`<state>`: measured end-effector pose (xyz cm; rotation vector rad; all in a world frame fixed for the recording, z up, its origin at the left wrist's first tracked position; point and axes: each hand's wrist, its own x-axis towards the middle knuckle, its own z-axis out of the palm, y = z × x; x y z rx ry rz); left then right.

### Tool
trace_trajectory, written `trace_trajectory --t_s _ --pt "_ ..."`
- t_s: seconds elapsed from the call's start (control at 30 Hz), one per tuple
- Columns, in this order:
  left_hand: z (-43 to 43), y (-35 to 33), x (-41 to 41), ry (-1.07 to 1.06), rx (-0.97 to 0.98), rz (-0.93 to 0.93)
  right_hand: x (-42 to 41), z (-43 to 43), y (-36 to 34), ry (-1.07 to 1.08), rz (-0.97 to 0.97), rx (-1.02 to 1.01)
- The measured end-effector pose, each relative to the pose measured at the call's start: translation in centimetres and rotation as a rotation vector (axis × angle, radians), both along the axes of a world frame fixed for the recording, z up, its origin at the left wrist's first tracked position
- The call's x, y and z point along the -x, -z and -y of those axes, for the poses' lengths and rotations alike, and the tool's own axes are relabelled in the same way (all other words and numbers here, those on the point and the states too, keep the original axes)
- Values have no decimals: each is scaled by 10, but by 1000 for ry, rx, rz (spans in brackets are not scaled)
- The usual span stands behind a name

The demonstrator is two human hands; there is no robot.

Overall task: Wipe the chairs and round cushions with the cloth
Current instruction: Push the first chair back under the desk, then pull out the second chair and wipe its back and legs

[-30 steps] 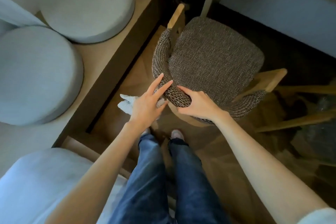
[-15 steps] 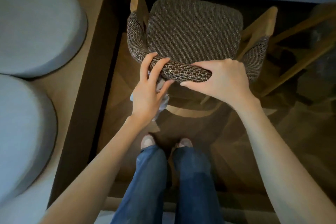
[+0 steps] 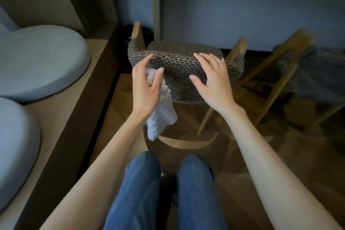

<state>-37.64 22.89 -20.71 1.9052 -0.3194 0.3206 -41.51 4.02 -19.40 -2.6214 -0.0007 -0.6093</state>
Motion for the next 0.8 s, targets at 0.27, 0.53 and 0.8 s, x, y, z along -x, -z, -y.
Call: trace_trajectory --t_s 0.27,0.53,0.8 --pt "-14 -27 66 234 258 -214 93 -38 -13 -206 -387 -556" --pt "-37 -22 102 235 148 -33 136 -58 -7 -152 -106 -388" --pt "-67 -21 126 491 140 -352 149 -60 -13 -88 4 -409"
